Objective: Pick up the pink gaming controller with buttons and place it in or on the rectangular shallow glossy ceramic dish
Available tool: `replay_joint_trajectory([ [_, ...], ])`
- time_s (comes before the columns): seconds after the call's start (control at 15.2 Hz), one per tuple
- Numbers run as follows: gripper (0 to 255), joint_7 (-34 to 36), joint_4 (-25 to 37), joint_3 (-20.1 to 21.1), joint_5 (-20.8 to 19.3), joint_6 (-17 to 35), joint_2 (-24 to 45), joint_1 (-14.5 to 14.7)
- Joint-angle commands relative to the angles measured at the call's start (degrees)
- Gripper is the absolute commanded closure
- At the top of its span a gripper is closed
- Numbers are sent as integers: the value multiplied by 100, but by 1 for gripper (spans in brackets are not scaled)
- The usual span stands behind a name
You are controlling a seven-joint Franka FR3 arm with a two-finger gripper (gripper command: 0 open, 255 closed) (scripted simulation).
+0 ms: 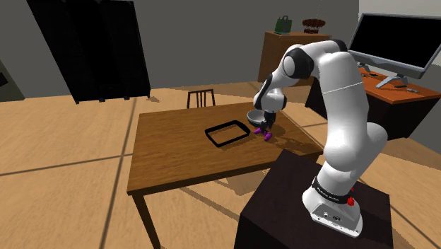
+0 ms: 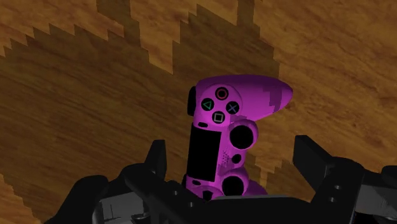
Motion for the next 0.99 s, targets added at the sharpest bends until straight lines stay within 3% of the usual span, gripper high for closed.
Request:
replay_joint_trajectory([
  [0.0,0,-57,51,87,82,108,154,-67],
  [0.59,0,-94,92,149,135,180,265,-115],
  [0.66,255,-94,92,149,135,180,264,-115],
  [0.92,255,-94,92,148,135,180,264,-115],
])
